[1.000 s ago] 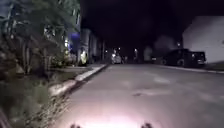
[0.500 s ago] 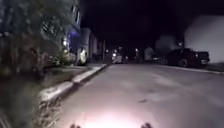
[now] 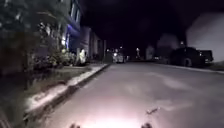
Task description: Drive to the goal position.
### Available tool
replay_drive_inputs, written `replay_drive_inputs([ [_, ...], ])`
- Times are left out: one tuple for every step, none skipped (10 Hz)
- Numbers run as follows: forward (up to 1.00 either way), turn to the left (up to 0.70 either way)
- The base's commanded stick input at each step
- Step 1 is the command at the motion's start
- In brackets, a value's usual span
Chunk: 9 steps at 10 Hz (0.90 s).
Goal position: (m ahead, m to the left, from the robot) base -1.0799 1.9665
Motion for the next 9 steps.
replay_drive_inputs([
  [0.70,0.00],
  [0.70,0.00],
  [0.70,0.00],
  [0.70,0.00],
  [0.70,0.00],
  [0.70,0.00],
  [0.70,0.00],
  [0.70,0.00],
  [0.70,0.00],
])
